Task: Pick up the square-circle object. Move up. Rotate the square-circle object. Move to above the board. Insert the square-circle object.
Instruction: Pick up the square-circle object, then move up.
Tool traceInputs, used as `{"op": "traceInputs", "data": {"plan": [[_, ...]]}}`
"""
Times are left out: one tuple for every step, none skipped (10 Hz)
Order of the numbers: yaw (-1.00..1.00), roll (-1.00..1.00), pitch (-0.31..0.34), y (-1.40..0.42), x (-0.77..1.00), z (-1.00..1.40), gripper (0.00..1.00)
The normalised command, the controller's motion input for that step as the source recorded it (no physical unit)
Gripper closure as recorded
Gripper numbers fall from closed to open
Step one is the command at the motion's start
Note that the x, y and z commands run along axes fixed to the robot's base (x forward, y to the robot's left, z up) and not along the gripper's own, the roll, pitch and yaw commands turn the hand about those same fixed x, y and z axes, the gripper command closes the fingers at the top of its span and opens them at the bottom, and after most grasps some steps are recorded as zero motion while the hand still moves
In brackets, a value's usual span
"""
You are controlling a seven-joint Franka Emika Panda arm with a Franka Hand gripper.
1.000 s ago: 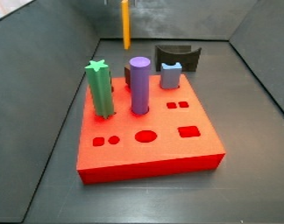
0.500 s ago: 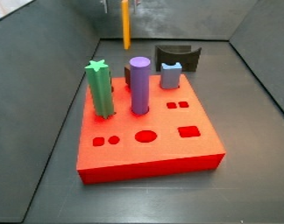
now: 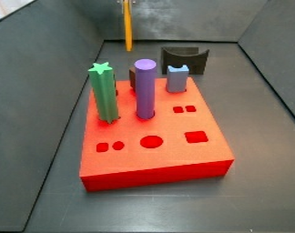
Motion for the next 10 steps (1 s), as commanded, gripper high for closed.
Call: {"op": "traceInputs", "data": {"plan": [[0.00, 0.00, 0.000, 0.00, 0.00, 0.00, 1.00], [0.00, 0.00, 0.000, 0.00, 0.00, 0.00, 1.00], [0.00, 0.00, 0.000, 0.00, 0.00, 0.00, 1.00], [0.00, 0.00, 0.000, 0.00, 0.00, 0.00, 1.00], [0.00, 0.00, 0.000, 0.00, 0.00, 0.00, 1.00], [0.00, 0.00, 0.000, 0.00, 0.00, 0.00, 1.00], [0.00, 0.00, 0.000, 0.00, 0.00, 0.00, 1.00], [0.00, 0.00, 0.000, 0.00, 0.00, 0.00, 1.00], [0.00, 0.00, 0.000, 0.00, 0.00, 0.00, 1.00], [0.00, 0.00, 0.000, 0.00, 0.00, 0.83, 1.00]]}}
